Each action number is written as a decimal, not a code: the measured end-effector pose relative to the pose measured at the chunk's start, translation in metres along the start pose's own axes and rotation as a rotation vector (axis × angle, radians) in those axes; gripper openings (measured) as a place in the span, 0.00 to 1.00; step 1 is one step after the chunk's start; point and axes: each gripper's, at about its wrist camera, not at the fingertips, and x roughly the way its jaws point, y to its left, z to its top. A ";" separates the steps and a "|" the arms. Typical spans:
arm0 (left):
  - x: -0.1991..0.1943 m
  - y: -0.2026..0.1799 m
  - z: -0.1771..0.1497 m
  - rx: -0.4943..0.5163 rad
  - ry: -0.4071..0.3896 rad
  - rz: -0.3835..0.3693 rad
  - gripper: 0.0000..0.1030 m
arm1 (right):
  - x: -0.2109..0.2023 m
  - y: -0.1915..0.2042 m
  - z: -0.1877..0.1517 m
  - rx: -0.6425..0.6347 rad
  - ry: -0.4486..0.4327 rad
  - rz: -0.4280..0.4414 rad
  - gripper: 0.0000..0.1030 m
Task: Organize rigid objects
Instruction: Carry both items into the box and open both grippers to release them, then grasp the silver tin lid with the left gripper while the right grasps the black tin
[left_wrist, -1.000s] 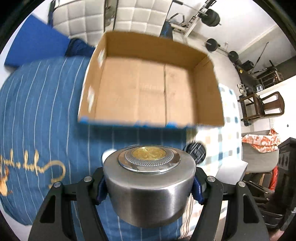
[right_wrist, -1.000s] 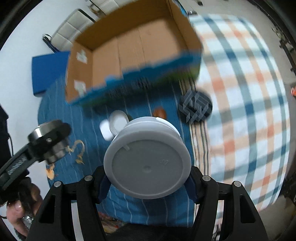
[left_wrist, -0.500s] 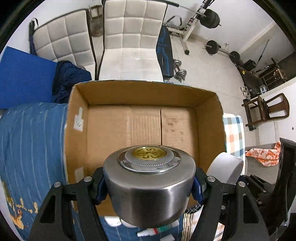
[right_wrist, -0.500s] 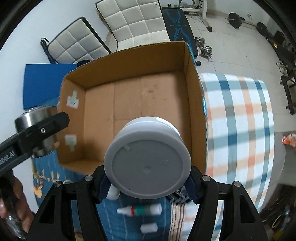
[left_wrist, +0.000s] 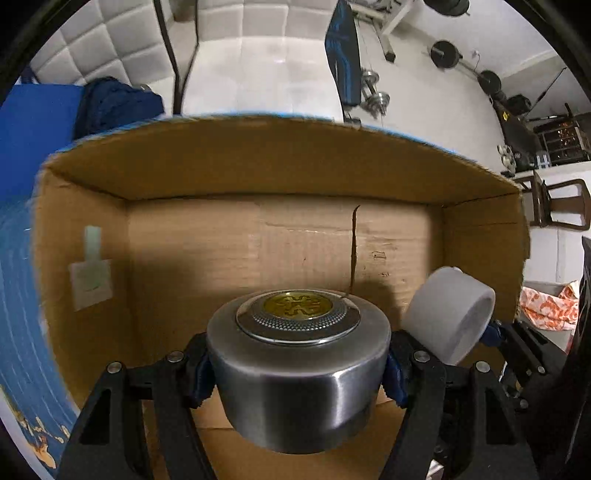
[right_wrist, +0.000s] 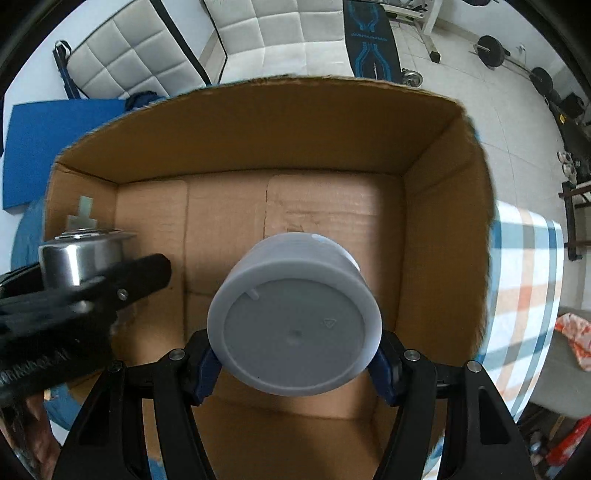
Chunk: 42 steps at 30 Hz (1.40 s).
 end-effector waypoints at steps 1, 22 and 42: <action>0.005 -0.001 0.003 -0.004 0.012 -0.009 0.66 | 0.004 0.001 0.003 -0.007 0.004 -0.007 0.66; 0.046 -0.015 0.022 -0.061 0.141 -0.090 0.69 | 0.061 -0.021 0.042 0.011 0.111 0.042 0.67; -0.042 0.004 -0.078 -0.044 -0.124 0.032 0.90 | -0.004 -0.003 -0.027 -0.045 -0.046 -0.041 0.92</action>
